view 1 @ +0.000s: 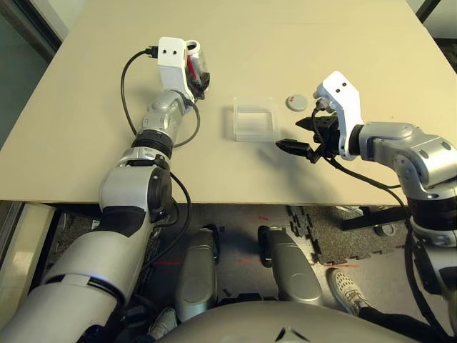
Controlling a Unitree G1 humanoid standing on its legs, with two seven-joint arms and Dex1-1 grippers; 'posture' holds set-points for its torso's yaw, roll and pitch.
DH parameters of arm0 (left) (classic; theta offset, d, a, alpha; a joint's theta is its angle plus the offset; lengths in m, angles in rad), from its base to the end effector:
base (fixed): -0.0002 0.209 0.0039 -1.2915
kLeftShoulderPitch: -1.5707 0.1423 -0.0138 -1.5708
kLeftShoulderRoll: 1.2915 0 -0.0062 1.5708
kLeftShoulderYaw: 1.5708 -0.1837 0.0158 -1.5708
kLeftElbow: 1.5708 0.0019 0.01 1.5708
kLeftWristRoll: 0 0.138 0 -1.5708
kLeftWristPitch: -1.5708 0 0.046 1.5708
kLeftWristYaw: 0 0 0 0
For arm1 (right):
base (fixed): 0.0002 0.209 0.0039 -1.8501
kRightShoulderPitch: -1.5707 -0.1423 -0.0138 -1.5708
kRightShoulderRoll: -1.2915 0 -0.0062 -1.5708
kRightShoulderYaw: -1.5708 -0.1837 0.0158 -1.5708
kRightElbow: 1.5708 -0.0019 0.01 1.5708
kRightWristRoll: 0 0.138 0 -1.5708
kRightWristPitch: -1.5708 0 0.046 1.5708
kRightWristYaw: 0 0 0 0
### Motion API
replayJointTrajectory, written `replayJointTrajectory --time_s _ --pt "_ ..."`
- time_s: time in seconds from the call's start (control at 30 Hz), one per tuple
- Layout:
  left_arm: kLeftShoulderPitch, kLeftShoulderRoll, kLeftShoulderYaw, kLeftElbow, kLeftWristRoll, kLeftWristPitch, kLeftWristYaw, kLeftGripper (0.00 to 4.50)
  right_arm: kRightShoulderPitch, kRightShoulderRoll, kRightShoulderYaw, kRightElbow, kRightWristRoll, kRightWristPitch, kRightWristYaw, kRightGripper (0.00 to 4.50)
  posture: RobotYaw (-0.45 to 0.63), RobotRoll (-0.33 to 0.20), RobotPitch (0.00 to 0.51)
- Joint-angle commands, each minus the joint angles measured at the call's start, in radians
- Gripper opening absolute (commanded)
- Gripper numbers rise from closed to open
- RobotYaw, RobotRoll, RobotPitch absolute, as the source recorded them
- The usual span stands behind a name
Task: Pour the medicine from the bottle into the box.
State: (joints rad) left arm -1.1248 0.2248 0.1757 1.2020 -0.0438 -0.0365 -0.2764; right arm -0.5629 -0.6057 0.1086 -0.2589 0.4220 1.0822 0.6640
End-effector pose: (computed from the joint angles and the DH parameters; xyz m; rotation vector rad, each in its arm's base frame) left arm 0.3716 0.1645 0.1573 0.0470 0.0481 -0.2449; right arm 0.2631 -0.1896 0.1860 -0.2199 0.4500 0.8186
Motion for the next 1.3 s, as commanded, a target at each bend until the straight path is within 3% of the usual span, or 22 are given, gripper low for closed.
replayJointTrajectory --time_s 0.03,0.13,0.17,0.2,0.37,0.5,0.8,0.97,1.1,1.2,1.3 --pt "-0.061 0.076 -0.182 -0.023 0.208 -0.142 0.058 2.47 0.001 -0.005 0.021 -0.007 0.003 0.010 0.006 4.50 -0.03 0.000 0.195" --pt "-0.243 0.202 -0.665 -0.121 0.779 -0.400 0.331 2.47 0.001 -0.001 0.022 0.003 -0.002 0.002 0.004 4.50 -0.01 0.000 0.189" --pt "-0.311 0.211 -0.798 -0.141 0.927 -0.449 0.406 2.47 0.000 0.002 0.024 0.011 -0.005 -0.004 0.005 4.50 0.01 0.000 0.180" --pt "-0.361 0.203 -0.887 -0.144 1.013 -0.499 0.454 2.47 -0.001 0.005 0.025 0.018 -0.007 -0.012 0.006 4.50 0.02 0.000 0.176" --pt "-0.427 0.178 -1.175 -0.087 1.286 -0.629 0.647 2.47 0.001 0.035 0.018 0.037 -0.012 -0.036 -0.007 4.50 -0.01 0.000 0.168" --pt "-0.438 0.161 -1.234 -0.036 1.337 -0.626 0.713 2.47 0.003 0.050 0.007 0.041 -0.015 -0.046 -0.024 4.50 -0.03 0.000 0.172" --pt "-0.438 0.133 -1.231 0.024 1.336 -0.602 0.743 2.47 0.003 0.052 -0.003 0.039 -0.015 -0.047 -0.027 4.50 -0.02 0.000 0.172" --pt "-0.408 0.129 -1.124 0.067 1.202 -0.654 0.622 2.47 -0.002 0.046 0.001 0.043 -0.015 -0.049 -0.019 4.50 -0.02 0.000 0.171" --pt "-0.330 0.102 -0.808 0.117 0.835 -0.641 0.273 2.47 -0.003 0.044 0.000 0.046 -0.015 -0.050 -0.017 4.50 -0.02 0.000 0.174" --pt "-0.251 0.049 -0.444 0.118 0.438 -0.414 -0.027 2.47 -0.003 0.041 -0.001 0.047 -0.014 -0.049 -0.014 4.50 -0.01 0.000 0.176" --pt "-0.204 0.030 -0.257 0.068 0.251 -0.264 -0.093 2.47 -0.004 0.032 -0.004 0.049 -0.012 -0.048 -0.007 4.50 -0.01 0.000 0.179"
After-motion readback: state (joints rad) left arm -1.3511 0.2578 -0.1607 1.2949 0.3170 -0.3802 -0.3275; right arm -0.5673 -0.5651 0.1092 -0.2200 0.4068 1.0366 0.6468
